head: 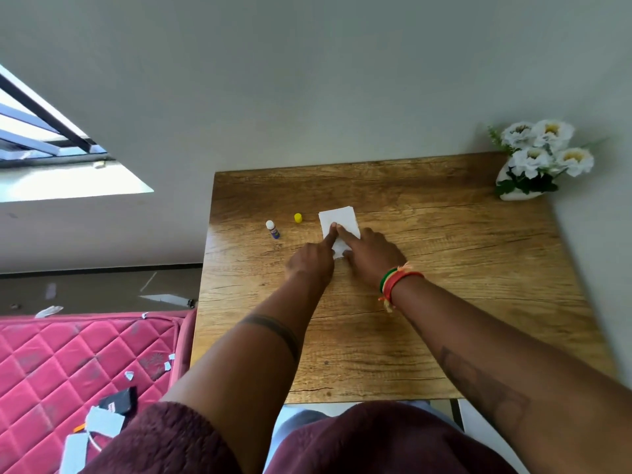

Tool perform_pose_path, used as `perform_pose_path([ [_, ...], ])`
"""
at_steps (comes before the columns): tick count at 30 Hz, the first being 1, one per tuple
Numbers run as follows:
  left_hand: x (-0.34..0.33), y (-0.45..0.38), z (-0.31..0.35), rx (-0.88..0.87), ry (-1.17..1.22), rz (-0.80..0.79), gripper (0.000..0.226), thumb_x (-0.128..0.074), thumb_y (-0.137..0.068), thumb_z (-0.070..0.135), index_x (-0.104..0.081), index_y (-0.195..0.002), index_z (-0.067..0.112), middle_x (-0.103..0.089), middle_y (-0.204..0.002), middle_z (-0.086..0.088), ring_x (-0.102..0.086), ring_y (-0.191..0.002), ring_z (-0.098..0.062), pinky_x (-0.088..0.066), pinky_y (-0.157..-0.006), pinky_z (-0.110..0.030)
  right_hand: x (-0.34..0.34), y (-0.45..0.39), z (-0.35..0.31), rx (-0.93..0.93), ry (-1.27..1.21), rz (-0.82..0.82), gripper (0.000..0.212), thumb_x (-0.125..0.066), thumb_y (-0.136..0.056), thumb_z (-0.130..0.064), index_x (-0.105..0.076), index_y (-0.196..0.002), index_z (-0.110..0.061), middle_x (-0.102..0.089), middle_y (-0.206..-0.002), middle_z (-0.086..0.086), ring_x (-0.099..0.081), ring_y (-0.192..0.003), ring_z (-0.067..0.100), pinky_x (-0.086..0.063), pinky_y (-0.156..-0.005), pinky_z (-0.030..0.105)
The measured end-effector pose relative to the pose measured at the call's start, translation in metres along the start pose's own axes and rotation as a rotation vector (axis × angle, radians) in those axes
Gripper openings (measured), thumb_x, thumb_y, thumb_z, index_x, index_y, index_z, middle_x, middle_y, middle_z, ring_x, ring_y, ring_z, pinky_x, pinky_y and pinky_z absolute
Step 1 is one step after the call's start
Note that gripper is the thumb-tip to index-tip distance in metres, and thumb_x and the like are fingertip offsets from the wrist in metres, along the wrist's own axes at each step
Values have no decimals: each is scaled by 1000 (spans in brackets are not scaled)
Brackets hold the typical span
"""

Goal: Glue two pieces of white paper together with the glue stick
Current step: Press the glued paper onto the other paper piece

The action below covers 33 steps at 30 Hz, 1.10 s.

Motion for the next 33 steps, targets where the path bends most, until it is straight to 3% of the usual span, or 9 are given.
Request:
perform_pose_path([
  [6,-9,16,-5,-27,82,92,61,-33,-109,44,2,-160,48,-67,-124,-17,-68,-102,-36,-41,-65,-41,-9,4,1,-42,73,-13,66,-44,-100,-35,-14,-158,-40,-43,-141,16,-52,-118,37,-50,-86,48],
  [12,-21,30,-5,-41,19,137,60,-28,-107,52,-1,-160,41,-64,-118,-18,-68,-91,-36,-45,-60,-41,-10,5,-1,-71,90,-35,73,-50,-96,-35,-13,-158,-39,-41,-143,17,-51,-120,38,-50,-86,48],
  [18,-32,40,8,-141,48,132,59,-29,-107,50,1,-157,48,-59,-122,-17,-65,-91,-33,-45,-59,-41,-10,4,2,-60,29,-90,74,-51,-94,-33,-13,-158,-42,-39,-146,16,-49,-123,39,-50,-93,49],
  [22,-26,34,15,-170,30,101,62,-30,-107,40,7,-156,52,-62,-113,-19,-65,-84,-34,-46,-58,-42,-2,-5,5,-48,-88,-143,66,-47,-96,-28,-25,-156,-44,-43,-149,18,-53,-125,41,-49,-101,47],
  [26,-20,35,25,-162,22,134,68,-35,-104,32,4,-158,42,-65,-113,-18,-68,-85,-36,-42,-58,-42,2,-8,9,-55,-210,-145,60,-45,-98,-22,-36,-152,-46,-45,-155,13,-55,-127,38,-50,-102,43],
  [33,-18,34,21,-93,-29,71,65,-34,-106,30,-3,-163,31,-70,-105,-15,-66,-80,-30,-41,-56,-39,2,-7,11,-95,-247,-172,62,-44,-93,-29,-35,-150,-51,-43,-157,12,-52,-132,38,-48,-101,41],
])
Point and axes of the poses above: each hand's wrist, its own y-axis away from the middle knuckle, its own x-axis out of the back of the hand, z = x × y, the point moved 9 cm from there along -y, towards the middle knuckle
